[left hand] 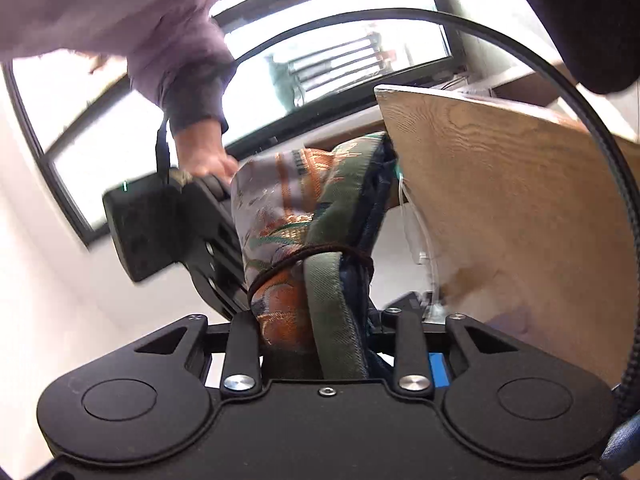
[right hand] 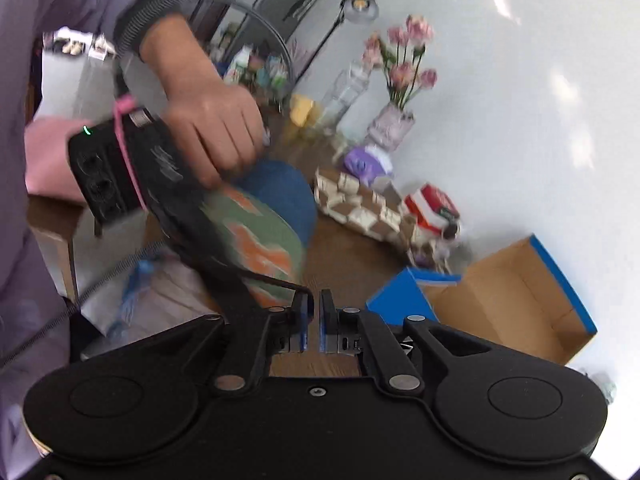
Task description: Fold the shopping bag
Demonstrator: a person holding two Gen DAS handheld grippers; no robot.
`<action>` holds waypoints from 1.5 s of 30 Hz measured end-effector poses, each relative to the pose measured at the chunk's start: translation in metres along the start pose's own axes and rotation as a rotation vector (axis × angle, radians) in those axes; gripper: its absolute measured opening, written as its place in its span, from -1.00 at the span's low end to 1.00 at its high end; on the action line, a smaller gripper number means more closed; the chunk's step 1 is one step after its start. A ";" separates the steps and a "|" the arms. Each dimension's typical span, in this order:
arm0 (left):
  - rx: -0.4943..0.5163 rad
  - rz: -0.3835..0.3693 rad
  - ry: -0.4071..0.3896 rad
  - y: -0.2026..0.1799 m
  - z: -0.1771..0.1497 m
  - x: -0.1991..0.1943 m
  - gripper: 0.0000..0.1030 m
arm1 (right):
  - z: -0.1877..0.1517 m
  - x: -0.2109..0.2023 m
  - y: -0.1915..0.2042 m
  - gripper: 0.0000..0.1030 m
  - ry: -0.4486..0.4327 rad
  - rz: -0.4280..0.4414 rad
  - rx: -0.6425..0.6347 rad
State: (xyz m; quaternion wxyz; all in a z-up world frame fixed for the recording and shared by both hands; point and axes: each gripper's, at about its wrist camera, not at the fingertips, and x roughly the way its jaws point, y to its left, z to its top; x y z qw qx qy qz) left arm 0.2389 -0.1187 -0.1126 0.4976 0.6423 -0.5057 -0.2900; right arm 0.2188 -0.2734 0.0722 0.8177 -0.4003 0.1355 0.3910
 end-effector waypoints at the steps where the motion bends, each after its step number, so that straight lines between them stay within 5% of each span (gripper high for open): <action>1: -0.039 0.002 0.018 0.003 -0.002 -0.002 -0.42 | -0.003 -0.001 -0.008 -0.91 -0.027 0.028 0.060; 3: -0.114 0.002 0.051 0.010 -0.007 -0.007 -0.42 | -0.004 -0.007 -0.018 -0.84 -0.053 0.049 0.119; 6: -0.305 0.051 0.086 0.033 -0.008 -0.014 -0.41 | -0.019 0.001 -0.050 -0.78 -0.039 0.224 0.326; 9: -0.471 0.104 0.122 0.054 -0.007 -0.018 -0.41 | -0.051 0.003 -0.085 -0.51 -0.103 0.397 0.582; 11: -0.760 0.206 0.244 0.081 -0.012 -0.015 -0.41 | -0.072 0.001 -0.101 -0.46 -0.181 0.476 0.683; 12: -0.802 0.221 0.261 0.085 -0.014 -0.014 -0.41 | -0.093 0.003 -0.108 -0.41 -0.232 0.512 0.769; 14: -1.108 0.281 0.418 0.117 -0.043 -0.015 -0.40 | -0.129 0.018 -0.104 -0.39 -0.207 0.497 0.869; 17: -1.609 0.270 0.564 0.139 -0.103 -0.017 -0.40 | -0.151 0.021 -0.074 -0.34 -0.209 0.290 0.912; 20: -2.023 0.279 0.511 0.138 -0.149 -0.028 -0.40 | -0.151 0.015 -0.041 -0.27 -0.324 0.121 0.928; 21: -2.191 0.293 0.439 0.133 -0.163 -0.034 -0.40 | -0.143 0.010 -0.027 -0.09 -0.427 0.072 0.923; 23: -2.287 0.288 0.364 0.129 -0.169 -0.038 -0.40 | -0.128 0.012 -0.015 0.13 -0.495 0.049 0.910; 25: -2.386 0.268 0.253 0.125 -0.173 -0.043 -0.40 | -0.116 0.014 -0.006 0.16 -0.555 0.065 0.897; 29: -2.438 0.217 0.175 0.119 -0.166 -0.042 -0.40 | -0.099 0.012 -0.001 0.16 -0.638 0.160 0.866; 35: -2.540 0.085 0.132 0.104 -0.170 -0.037 -0.39 | -0.090 -0.031 -0.033 0.06 -0.761 -0.045 0.783; 38: -2.427 0.021 0.213 0.110 -0.161 -0.022 -0.39 | -0.045 -0.044 -0.031 -0.15 -0.677 -0.174 0.512; 40: -2.346 -0.013 0.238 0.117 -0.150 -0.015 -0.39 | -0.016 -0.039 -0.026 -0.54 -0.581 -0.250 0.338; 42: -2.310 -0.016 0.256 0.120 -0.142 -0.013 -0.38 | -0.004 -0.028 -0.027 -0.54 -0.501 -0.270 0.261; 45: -2.317 -0.009 0.255 0.118 -0.144 -0.015 -0.39 | -0.014 -0.018 -0.042 -0.37 -0.510 -0.218 0.437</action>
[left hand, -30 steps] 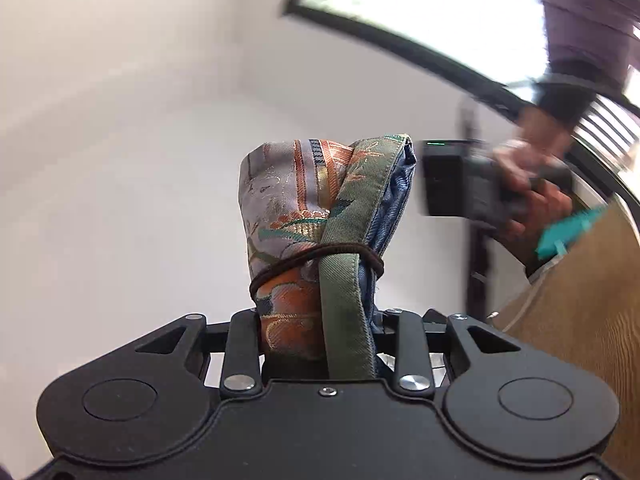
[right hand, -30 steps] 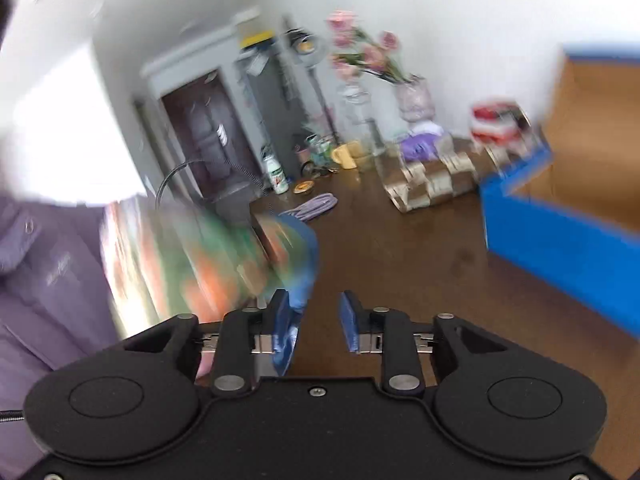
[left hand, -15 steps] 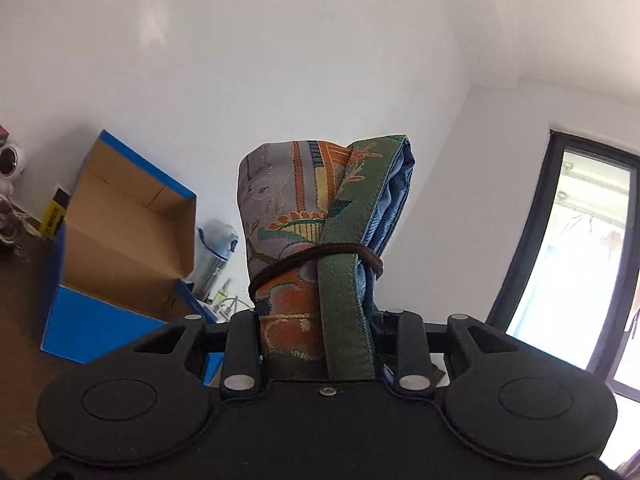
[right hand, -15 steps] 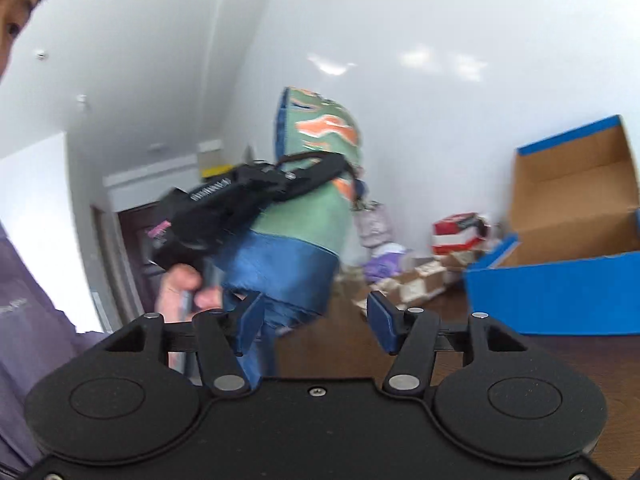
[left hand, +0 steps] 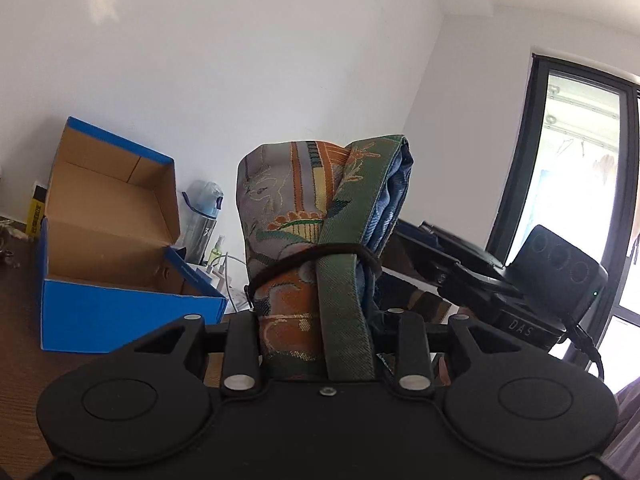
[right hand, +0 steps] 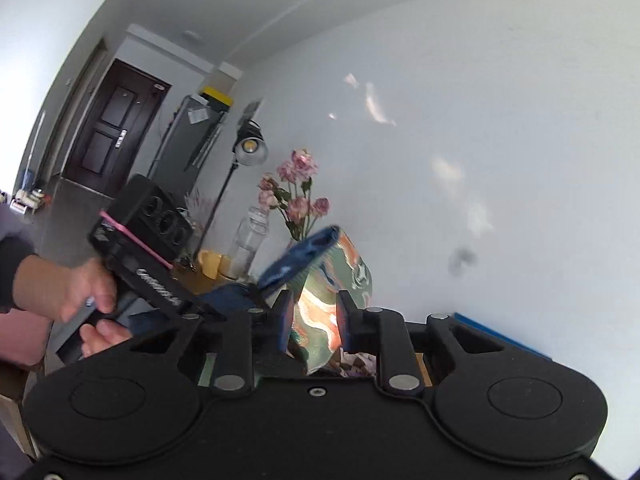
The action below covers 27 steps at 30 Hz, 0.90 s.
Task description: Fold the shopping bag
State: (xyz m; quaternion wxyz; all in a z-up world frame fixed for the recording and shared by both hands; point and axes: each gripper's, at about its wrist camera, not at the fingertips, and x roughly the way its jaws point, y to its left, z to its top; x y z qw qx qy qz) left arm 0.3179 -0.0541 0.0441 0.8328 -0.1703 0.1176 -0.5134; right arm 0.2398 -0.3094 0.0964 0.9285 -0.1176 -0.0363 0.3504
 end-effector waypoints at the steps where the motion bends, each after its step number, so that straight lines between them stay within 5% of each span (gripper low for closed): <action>1: 0.007 -0.002 0.004 0.000 -0.001 -0.002 -0.39 | -0.003 0.001 -0.005 -0.05 0.004 0.017 0.079; 3: 0.030 -0.011 0.019 -0.001 -0.003 0.002 -0.38 | -0.010 0.001 -0.015 0.34 0.012 0.049 0.235; 5: 0.073 -0.034 0.043 -0.008 -0.005 0.002 -0.37 | -0.016 0.003 -0.023 0.34 -0.024 0.089 0.373; 10: 0.106 -0.018 0.038 -0.012 -0.006 0.002 -0.30 | -0.032 0.024 -0.052 -0.05 -0.070 0.214 0.700; 15: 0.036 -0.058 -0.002 -0.004 -0.012 -0.007 0.07 | -0.041 0.030 -0.048 -0.22 -0.120 0.150 0.693; 17: 0.009 -0.125 -0.002 -0.002 -0.017 -0.015 0.65 | -0.043 0.033 -0.056 -0.23 -0.147 0.124 0.725; 21: 0.060 -0.085 0.032 -0.003 -0.025 -0.019 0.68 | -0.042 0.021 -0.075 -0.25 -0.228 0.058 0.745; 24: 0.013 -0.063 -0.008 0.008 -0.008 -0.020 0.77 | -0.036 0.018 -0.081 -0.25 -0.210 0.076 0.715; 27: 0.035 -0.109 0.033 0.004 0.001 -0.004 0.82 | -0.031 0.019 -0.077 -0.24 -0.202 0.090 0.687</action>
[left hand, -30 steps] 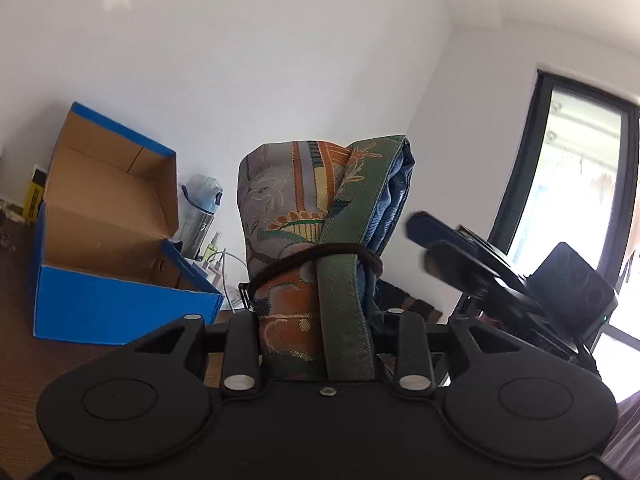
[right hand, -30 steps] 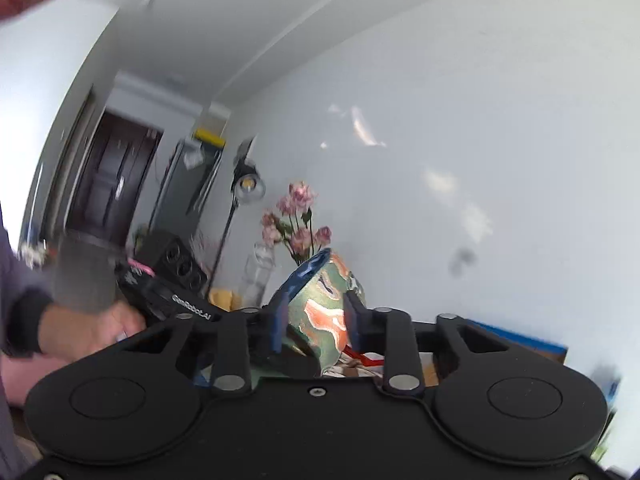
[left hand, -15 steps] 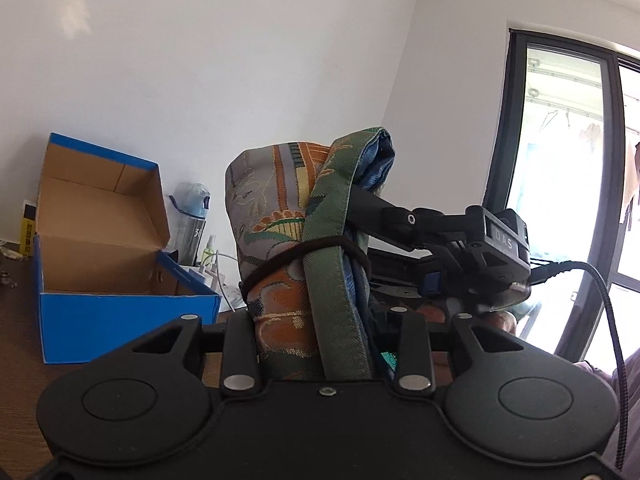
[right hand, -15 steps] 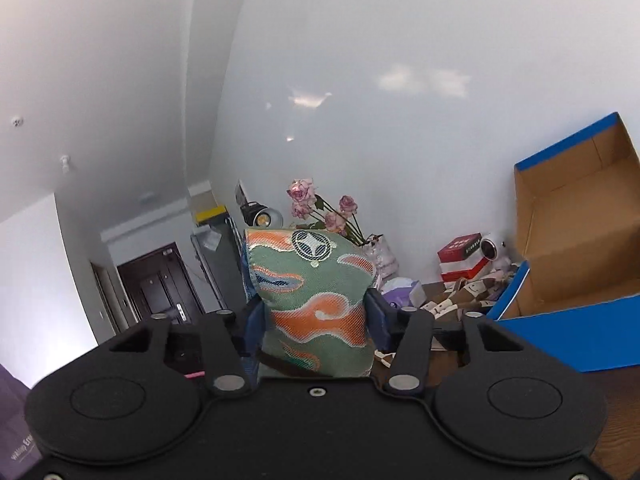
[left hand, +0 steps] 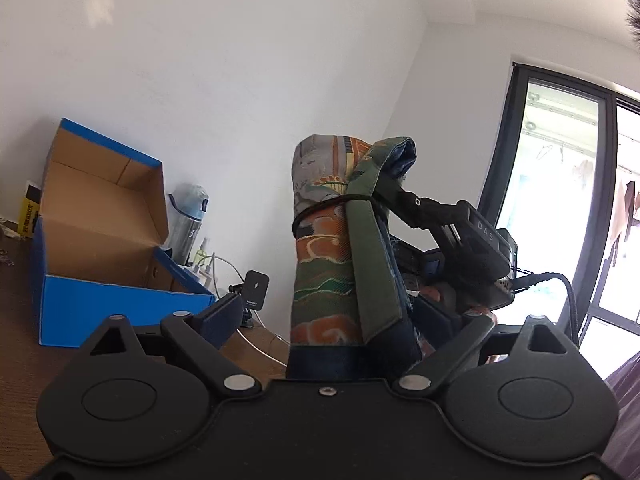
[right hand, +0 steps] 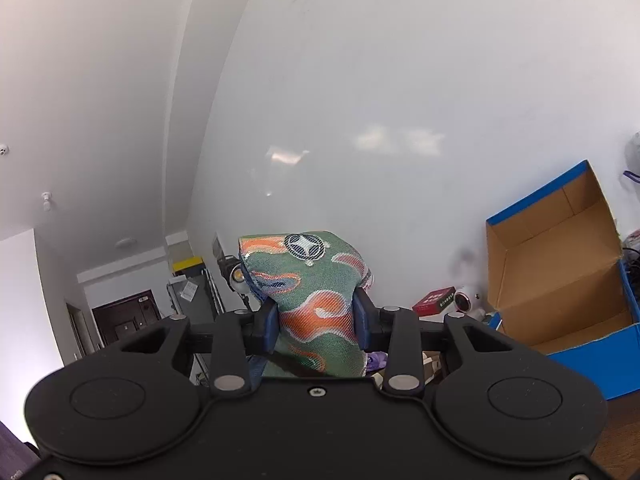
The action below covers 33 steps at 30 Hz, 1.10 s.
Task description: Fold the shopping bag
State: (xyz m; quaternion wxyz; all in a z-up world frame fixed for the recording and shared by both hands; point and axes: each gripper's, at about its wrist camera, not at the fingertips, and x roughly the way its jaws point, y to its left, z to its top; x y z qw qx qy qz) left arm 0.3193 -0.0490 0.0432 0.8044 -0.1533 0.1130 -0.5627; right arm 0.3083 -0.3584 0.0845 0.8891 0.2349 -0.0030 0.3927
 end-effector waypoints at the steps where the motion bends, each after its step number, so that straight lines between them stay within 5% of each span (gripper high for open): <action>1: -0.007 -0.012 0.017 0.000 0.001 0.005 0.80 | 0.000 0.000 0.002 -0.24 -0.002 0.001 -0.004; 6: -0.095 -0.183 0.058 0.003 -0.002 0.014 0.83 | -0.001 -0.002 0.008 -0.24 0.016 -0.006 -0.030; 10: -0.166 -0.152 0.067 0.020 -0.005 0.020 0.76 | 0.000 -0.011 0.017 -0.23 0.038 -0.003 -0.082; 11: -0.157 -0.149 0.083 0.020 -0.005 0.023 0.13 | 0.000 -0.012 0.021 -0.23 0.053 -0.006 -0.105; 12: -0.142 -0.144 0.096 0.019 -0.005 0.026 -0.10 | -0.001 -0.014 0.025 -0.23 0.068 -0.010 -0.128; 14: -0.123 -0.082 0.121 0.017 -0.005 0.031 -0.31 | -0.005 -0.015 0.030 -0.23 0.090 -0.006 -0.144; 19: -0.106 -0.034 0.137 0.017 -0.001 0.033 -0.38 | -0.002 -0.024 0.029 -0.05 0.108 0.004 -0.194; 21: -0.148 -0.016 0.143 0.027 -0.002 0.031 -0.37 | 0.000 -0.032 0.037 0.00 0.134 -0.030 -0.317; 26: -0.188 0.016 0.115 0.041 0.003 0.026 -0.37 | -0.013 -0.064 0.092 -0.06 0.170 -0.141 -0.882; 30: -0.116 0.018 0.142 0.027 0.005 0.035 -0.37 | -0.049 -0.047 0.126 -0.32 0.320 -0.186 -1.274; 33: -0.008 0.093 0.180 0.011 0.004 0.042 -0.36 | -0.068 -0.031 0.127 -0.52 0.401 -0.222 -1.455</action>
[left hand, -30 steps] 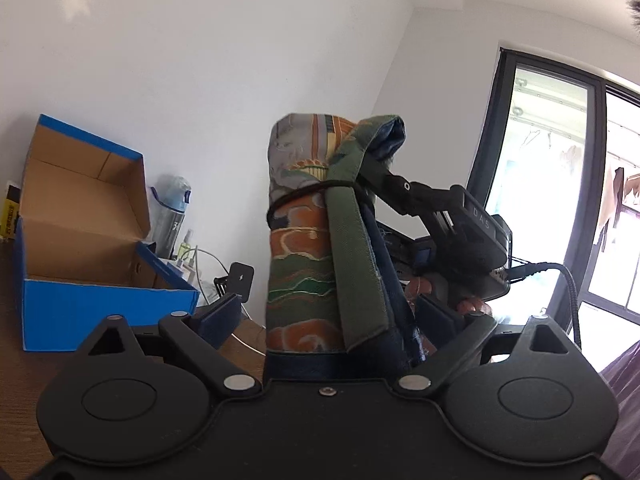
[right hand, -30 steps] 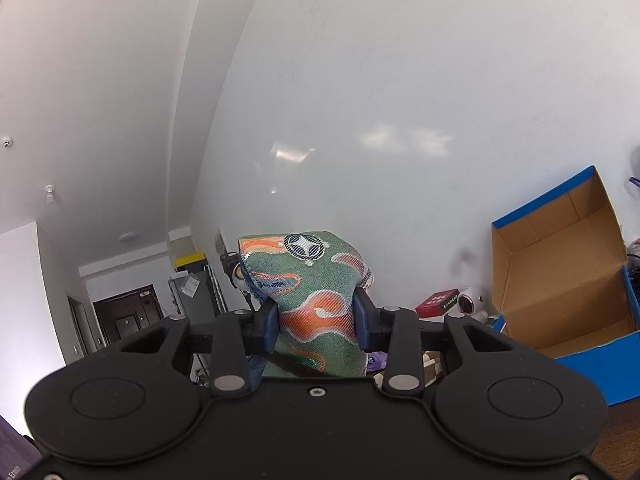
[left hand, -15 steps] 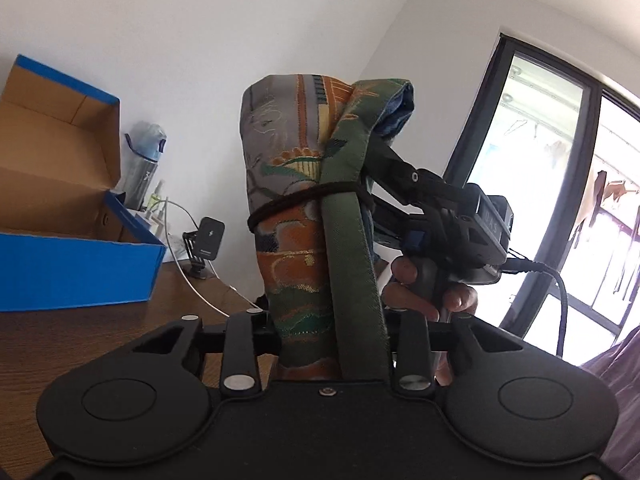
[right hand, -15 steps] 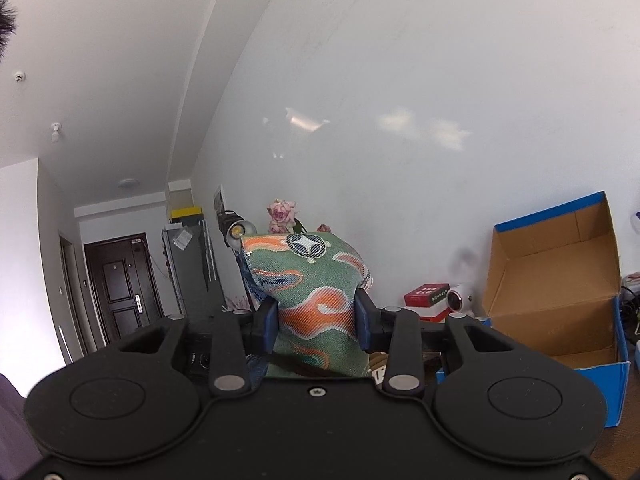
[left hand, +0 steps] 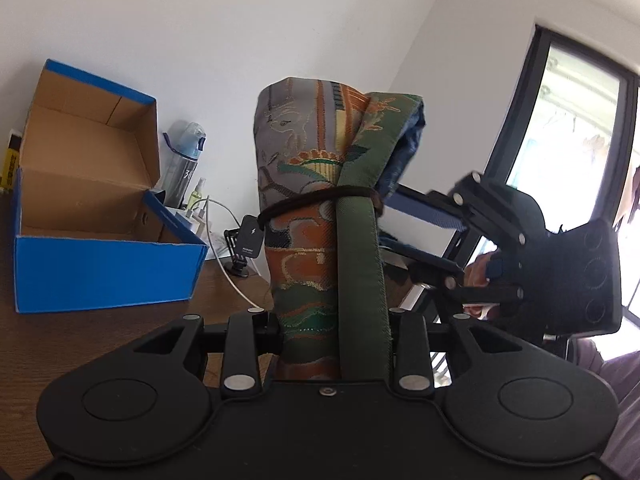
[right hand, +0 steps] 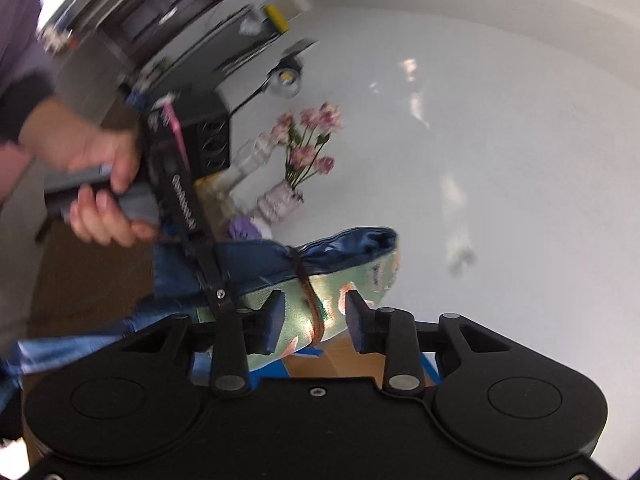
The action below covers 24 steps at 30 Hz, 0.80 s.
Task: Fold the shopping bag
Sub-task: 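Grasp the loose blue fabric with the right gripper while the left gripper holds the bundle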
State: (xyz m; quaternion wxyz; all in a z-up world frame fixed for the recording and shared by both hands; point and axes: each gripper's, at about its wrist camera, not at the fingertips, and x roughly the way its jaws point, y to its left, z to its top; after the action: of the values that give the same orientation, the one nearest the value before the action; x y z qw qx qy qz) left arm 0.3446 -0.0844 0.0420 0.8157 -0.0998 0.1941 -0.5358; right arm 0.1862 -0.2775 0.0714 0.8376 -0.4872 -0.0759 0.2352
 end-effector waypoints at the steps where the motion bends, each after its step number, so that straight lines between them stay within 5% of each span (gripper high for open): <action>1: 0.035 0.030 0.008 -0.003 0.000 0.000 -0.36 | 0.002 0.003 0.004 -0.65 0.018 0.014 -0.029; 6: 0.134 0.124 0.040 -0.011 -0.003 0.001 -0.38 | 0.002 0.009 0.012 -0.97 0.054 0.085 -0.053; 13: 0.070 0.109 0.018 -0.002 -0.002 0.000 -0.38 | 0.006 0.002 0.010 -1.00 0.064 0.250 -0.018; 21: 0.224 0.243 0.031 -0.027 -0.007 0.010 -0.37 | 0.017 -0.018 -0.021 -0.90 -0.022 0.176 0.102; 24: 0.208 0.267 0.013 -0.029 -0.005 0.009 -0.37 | 0.019 -0.007 -0.020 -0.90 0.031 0.174 0.098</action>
State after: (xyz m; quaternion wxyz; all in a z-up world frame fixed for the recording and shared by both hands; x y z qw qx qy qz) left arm 0.3210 -0.1040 0.0463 0.8842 0.0155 0.1545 -0.4406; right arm 0.1796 -0.2746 0.0984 0.8380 -0.4538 -0.0087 0.3029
